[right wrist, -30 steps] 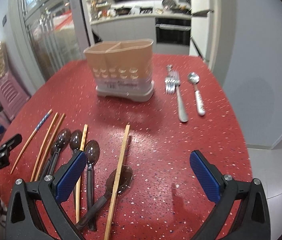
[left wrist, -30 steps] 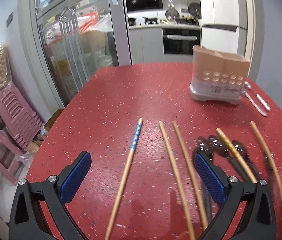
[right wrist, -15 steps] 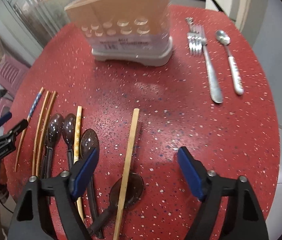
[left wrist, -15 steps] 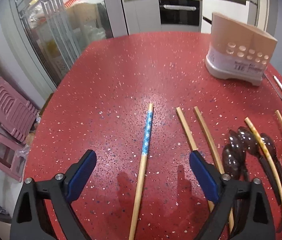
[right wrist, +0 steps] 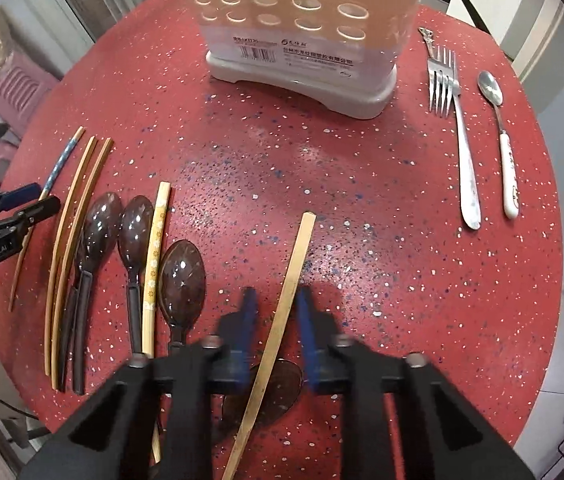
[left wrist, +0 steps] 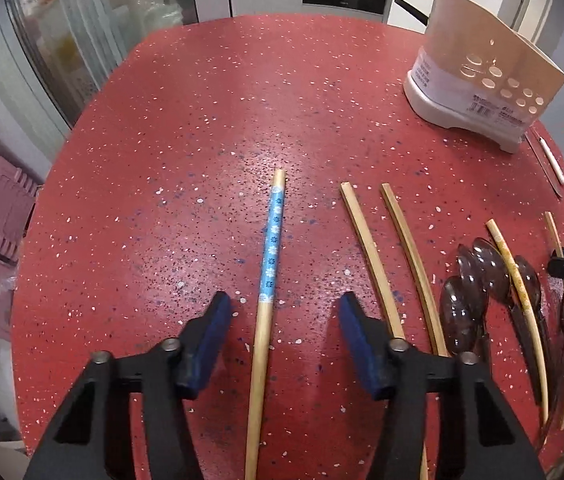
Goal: Organize utensils
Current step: 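Close the left gripper on the blue-patterned chopstick while the right gripper grasps a plain chopstick, then lift both chopsticks and carry them over the beige caddy with both grippers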
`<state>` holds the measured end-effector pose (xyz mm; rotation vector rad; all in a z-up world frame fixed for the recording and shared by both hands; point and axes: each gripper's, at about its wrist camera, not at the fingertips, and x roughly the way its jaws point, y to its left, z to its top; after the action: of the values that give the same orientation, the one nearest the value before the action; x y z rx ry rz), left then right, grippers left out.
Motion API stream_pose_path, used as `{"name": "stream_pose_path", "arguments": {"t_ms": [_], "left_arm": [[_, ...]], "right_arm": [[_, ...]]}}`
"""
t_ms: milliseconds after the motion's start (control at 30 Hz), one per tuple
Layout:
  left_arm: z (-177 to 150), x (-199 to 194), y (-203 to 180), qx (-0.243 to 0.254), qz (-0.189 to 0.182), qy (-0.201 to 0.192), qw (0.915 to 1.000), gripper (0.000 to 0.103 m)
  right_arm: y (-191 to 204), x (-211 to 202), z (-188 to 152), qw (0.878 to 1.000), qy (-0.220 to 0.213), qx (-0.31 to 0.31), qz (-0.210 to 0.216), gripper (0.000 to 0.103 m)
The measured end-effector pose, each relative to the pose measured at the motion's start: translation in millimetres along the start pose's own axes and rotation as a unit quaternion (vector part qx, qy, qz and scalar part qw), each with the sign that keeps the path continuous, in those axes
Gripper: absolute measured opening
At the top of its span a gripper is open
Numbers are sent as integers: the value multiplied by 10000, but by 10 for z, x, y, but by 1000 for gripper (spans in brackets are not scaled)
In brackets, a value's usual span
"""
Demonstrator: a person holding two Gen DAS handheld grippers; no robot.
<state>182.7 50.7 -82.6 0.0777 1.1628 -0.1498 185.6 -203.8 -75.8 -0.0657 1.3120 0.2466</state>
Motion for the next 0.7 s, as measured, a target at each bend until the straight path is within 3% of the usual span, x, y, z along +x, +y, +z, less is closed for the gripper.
{"name": "stream_pose_path", "arguments": {"t_ms": [67,100,400,700], "left_arm": [[16,-5,-50,128,-96,23,9999,58],[30,-14,-79,184,-126,13,9998,31],[-181,-194,-74,-156,-124,-217,9996,32],[-329,-821,-49,-679,-445,-1099,9906,32]], "right_arm": [[-32,-11,-5,10000,-9,4,80,10],[-43,-9,-9,9999,-15,5,125,8],[-188,-383,-168,9960,-473,-140,746,7],[-400,-677,-340,9828,-940,67,1589,7]]}}
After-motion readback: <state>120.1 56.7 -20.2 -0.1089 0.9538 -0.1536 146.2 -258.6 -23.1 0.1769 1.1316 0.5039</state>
